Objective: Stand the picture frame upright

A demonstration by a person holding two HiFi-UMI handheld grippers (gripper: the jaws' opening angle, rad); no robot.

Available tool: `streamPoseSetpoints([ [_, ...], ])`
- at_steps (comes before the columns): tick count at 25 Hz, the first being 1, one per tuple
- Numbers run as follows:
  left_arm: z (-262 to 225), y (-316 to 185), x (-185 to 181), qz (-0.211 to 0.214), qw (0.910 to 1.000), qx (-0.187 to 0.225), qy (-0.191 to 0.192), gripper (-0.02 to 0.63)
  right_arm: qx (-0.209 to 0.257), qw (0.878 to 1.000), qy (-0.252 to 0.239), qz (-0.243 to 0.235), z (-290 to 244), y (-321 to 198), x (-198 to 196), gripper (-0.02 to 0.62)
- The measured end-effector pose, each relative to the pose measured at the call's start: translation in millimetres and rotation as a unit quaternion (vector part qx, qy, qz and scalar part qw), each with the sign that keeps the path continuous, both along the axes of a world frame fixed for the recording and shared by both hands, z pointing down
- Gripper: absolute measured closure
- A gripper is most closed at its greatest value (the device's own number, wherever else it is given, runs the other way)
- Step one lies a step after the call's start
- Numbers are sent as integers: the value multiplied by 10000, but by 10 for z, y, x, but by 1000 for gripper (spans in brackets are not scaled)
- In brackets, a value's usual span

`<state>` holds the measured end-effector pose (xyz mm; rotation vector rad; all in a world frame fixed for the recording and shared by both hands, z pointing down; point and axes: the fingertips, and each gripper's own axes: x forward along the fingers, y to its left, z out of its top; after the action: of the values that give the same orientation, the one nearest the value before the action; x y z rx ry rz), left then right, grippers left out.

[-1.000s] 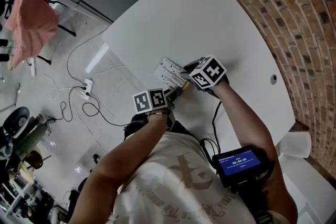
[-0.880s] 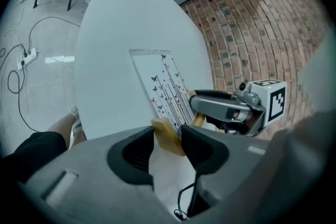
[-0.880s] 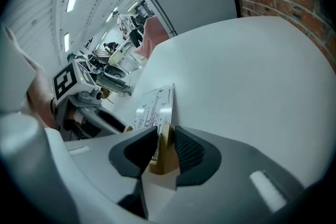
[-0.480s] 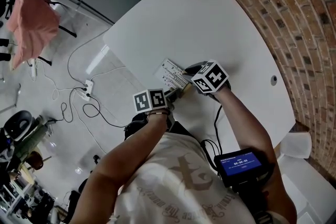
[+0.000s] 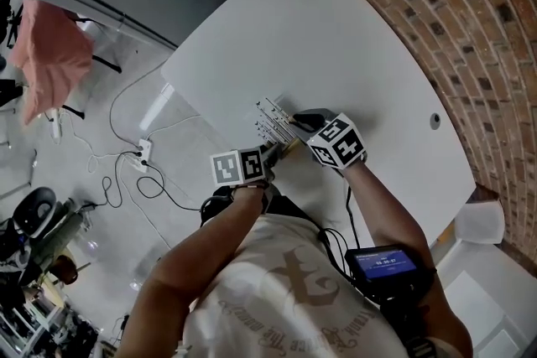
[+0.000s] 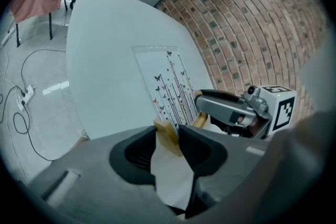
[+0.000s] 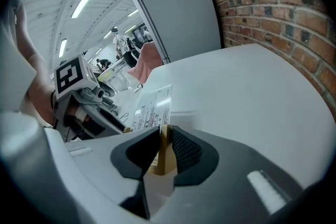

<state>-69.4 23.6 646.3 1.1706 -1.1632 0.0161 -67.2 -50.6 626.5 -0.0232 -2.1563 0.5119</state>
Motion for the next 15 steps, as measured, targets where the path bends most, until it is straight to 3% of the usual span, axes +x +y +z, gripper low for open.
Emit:
streamPoseSetpoints([
  [7,-96,-82,-40,689,9961,318,-454,465,301,9969,-339,636,-137,-54,86,514],
  [15,-215,-139,-15,1363,9846,658,-875,476,489,9890,-554,1279,-285,-46,274,518],
])
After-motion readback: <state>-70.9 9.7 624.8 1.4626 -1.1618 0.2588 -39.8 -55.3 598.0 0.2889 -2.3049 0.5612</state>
